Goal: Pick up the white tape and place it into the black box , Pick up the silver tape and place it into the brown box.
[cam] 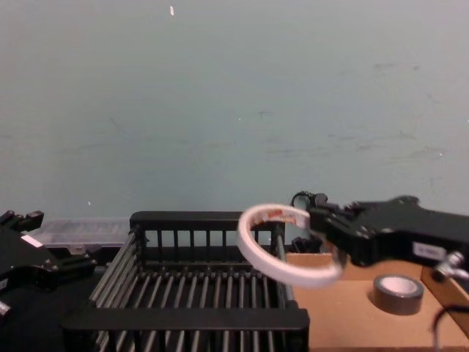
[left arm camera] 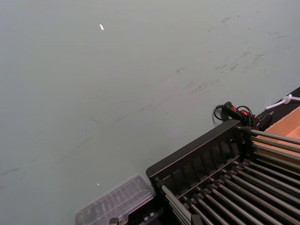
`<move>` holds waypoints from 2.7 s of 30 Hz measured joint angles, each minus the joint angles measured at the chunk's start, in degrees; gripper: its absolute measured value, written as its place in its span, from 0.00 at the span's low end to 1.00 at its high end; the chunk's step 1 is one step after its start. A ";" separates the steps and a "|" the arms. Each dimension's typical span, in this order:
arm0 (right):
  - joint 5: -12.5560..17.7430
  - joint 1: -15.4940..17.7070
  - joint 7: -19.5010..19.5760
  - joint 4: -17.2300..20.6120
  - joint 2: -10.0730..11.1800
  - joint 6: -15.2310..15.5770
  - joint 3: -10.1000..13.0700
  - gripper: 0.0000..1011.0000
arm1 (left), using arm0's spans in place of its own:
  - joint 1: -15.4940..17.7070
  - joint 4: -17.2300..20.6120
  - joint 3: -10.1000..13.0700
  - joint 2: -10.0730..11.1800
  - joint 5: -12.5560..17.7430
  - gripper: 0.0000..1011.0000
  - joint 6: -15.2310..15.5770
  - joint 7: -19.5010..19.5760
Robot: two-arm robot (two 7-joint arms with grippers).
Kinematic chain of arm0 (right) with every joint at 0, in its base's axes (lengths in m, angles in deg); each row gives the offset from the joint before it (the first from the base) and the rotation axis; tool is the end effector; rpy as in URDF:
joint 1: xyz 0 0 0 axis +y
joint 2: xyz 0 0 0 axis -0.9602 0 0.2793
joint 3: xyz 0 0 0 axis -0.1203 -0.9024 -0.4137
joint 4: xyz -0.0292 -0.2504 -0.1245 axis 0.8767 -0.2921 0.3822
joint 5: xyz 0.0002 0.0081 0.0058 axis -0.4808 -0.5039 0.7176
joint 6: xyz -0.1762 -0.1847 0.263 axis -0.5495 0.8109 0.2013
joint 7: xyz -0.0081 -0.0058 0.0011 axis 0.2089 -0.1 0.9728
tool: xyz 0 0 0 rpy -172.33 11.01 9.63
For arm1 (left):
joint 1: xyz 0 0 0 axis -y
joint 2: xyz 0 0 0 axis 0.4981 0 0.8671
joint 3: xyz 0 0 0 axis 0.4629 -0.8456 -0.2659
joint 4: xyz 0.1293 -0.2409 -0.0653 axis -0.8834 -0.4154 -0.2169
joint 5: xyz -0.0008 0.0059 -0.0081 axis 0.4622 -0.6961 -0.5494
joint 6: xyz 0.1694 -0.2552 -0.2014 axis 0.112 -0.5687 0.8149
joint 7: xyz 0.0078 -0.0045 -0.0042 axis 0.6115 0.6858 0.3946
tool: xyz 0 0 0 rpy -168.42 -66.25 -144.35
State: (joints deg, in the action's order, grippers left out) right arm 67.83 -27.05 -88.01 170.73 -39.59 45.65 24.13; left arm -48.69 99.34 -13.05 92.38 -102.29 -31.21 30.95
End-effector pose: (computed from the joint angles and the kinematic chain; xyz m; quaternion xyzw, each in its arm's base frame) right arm 0.4071 0.0242 -0.2376 -0.0692 -0.0449 -0.3766 0.9227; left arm 0.4112 0.0623 -0.3060 0.1414 -0.1325 0.5800 0.7913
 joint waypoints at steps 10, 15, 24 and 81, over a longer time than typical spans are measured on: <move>-2.89 -8.33 1.06 -10.14 -5.54 -1.76 -1.71 0.08 | 0.00 0.00 0.00 0.00 0.00 0.99 0.00 0.00; -4.35 -12.21 1.53 -16.21 -8.74 -3.01 -2.59 0.08 | 0.00 0.00 0.00 0.00 0.00 0.99 0.00 0.00; -6.26 -16.86 1.72 -25.32 -13.16 -4.61 -3.71 0.08 | 0.00 0.00 0.00 0.00 0.00 0.99 0.00 0.00; -9.35 -21.18 1.52 -37.30 -18.34 -5.67 -4.63 0.85 | 0.00 0.00 0.00 0.00 0.00 0.99 0.00 0.00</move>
State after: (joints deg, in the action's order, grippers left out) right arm 58.48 -48.22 -86.49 133.43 -57.93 39.98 19.49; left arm -48.69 99.34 -13.05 92.38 -102.29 -31.21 30.95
